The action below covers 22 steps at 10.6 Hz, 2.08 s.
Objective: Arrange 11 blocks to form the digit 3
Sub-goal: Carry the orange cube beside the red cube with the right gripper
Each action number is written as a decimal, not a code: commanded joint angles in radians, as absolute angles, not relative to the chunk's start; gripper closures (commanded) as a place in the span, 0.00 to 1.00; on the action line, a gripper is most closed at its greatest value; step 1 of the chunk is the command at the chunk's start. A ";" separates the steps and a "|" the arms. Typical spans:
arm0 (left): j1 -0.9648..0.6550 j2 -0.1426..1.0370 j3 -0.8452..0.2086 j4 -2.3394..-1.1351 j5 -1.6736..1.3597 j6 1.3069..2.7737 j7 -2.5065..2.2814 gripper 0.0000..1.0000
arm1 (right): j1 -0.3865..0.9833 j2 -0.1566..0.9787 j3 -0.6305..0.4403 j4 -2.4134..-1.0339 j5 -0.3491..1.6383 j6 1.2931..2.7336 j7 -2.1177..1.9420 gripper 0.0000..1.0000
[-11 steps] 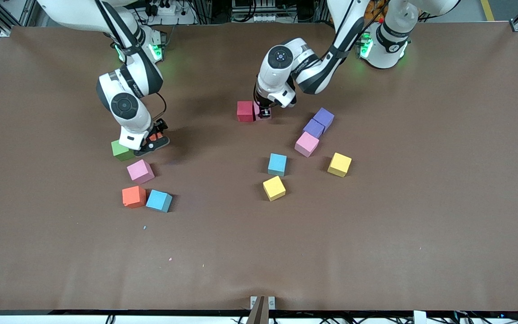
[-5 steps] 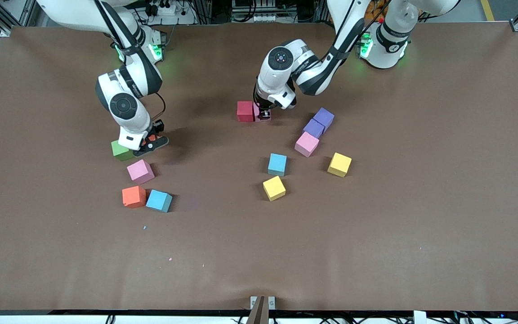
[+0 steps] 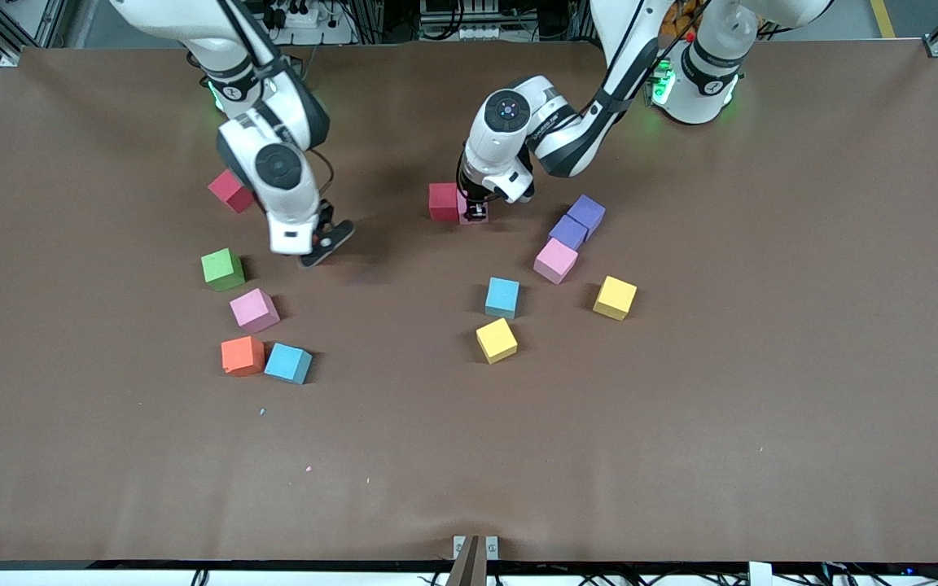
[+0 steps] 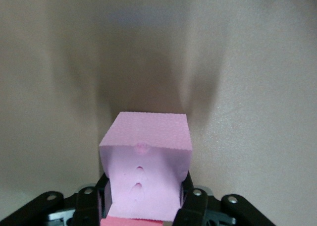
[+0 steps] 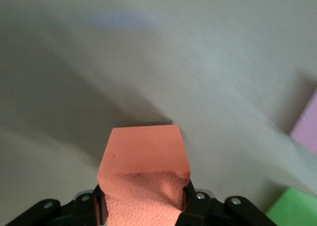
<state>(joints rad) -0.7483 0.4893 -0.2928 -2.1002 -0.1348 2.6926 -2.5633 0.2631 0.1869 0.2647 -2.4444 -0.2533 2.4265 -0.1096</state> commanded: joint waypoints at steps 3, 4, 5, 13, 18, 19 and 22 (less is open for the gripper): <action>-0.773 0.511 -0.296 -2.101 -0.112 2.700 -2.557 0.65 | 0.275 0.164 0.379 -2.441 -0.417 2.428 -0.135 0.87; -0.776 0.511 -0.296 -2.105 -0.112 2.700 -2.551 0.65 | 0.284 0.166 0.397 -2.441 -0.435 2.428 -0.135 0.87; -0.788 0.512 -0.296 -2.105 -0.112 2.700 -2.551 0.65 | 0.285 0.164 0.426 -2.441 -0.439 2.428 -0.137 0.88; -0.785 0.492 -0.296 -2.140 -0.115 2.700 -2.605 0.65 | 0.311 0.178 0.489 -2.442 -0.526 2.441 -0.161 0.89; -0.805 0.497 -0.296 -2.138 -0.114 2.700 -2.603 0.00 | 0.333 0.199 0.491 -2.438 -0.528 2.460 -0.198 0.89; -0.814 0.497 -0.293 -2.135 -0.114 2.698 -2.602 0.00 | 0.333 0.201 0.491 -2.437 -0.526 2.464 -0.219 0.89; -0.804 0.483 -0.295 -2.134 -0.114 2.688 -2.596 0.00 | 0.347 0.209 0.491 -2.428 -0.525 2.465 -0.225 0.92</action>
